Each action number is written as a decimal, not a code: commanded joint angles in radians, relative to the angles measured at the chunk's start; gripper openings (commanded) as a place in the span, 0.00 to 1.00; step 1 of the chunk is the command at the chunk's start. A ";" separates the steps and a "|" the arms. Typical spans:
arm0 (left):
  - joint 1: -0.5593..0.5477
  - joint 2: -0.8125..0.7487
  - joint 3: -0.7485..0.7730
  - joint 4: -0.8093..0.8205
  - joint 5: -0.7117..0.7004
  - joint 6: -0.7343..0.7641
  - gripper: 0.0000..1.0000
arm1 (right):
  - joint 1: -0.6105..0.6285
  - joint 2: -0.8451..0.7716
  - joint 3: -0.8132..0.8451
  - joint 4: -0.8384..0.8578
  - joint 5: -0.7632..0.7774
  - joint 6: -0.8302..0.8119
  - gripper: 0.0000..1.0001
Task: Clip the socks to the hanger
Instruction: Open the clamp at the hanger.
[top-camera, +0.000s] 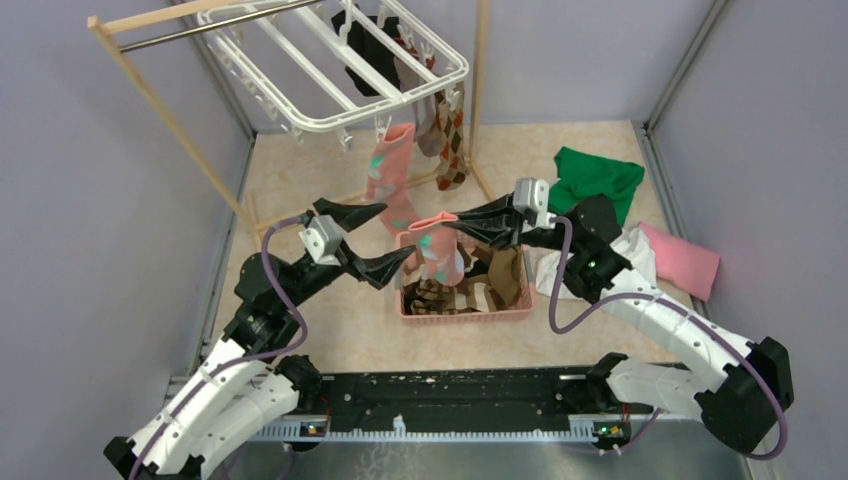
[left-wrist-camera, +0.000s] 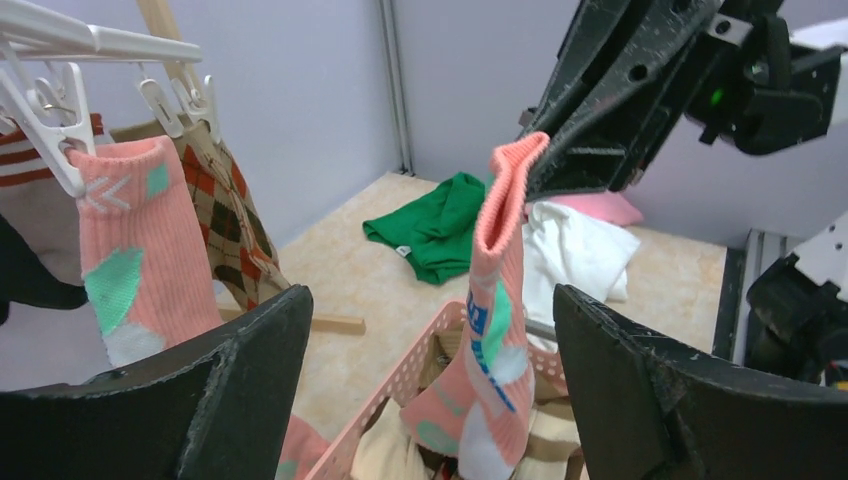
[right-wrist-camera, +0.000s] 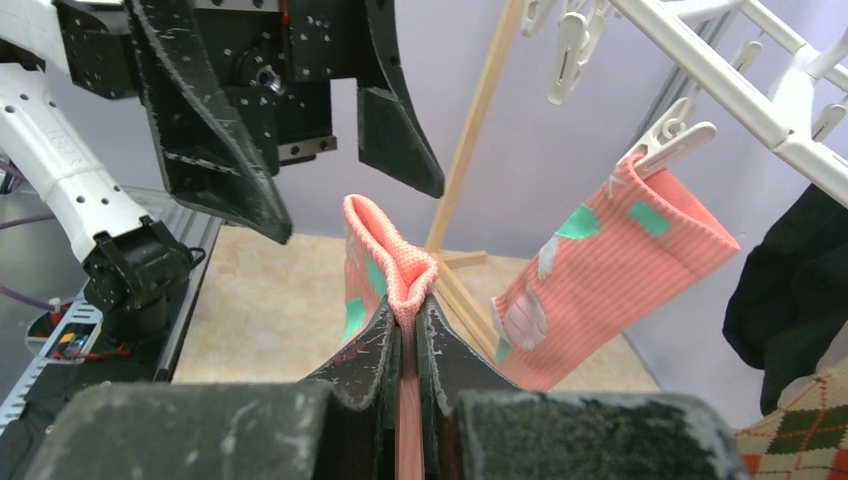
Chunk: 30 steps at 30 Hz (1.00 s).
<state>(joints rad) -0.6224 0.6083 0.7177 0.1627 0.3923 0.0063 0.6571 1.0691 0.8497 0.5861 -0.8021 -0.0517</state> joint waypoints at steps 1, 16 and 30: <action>0.000 0.039 -0.045 0.265 -0.031 -0.144 0.93 | 0.042 -0.019 -0.011 0.103 0.095 -0.015 0.00; 0.001 0.127 -0.083 0.488 0.113 -0.217 0.46 | 0.075 0.000 -0.006 0.120 0.163 -0.018 0.00; 0.000 0.143 -0.039 0.409 0.164 -0.127 0.00 | 0.074 -0.004 -0.003 0.079 0.059 -0.027 0.11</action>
<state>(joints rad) -0.6224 0.7631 0.6388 0.6018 0.5182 -0.1978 0.7200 1.0721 0.8307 0.6559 -0.6743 -0.0673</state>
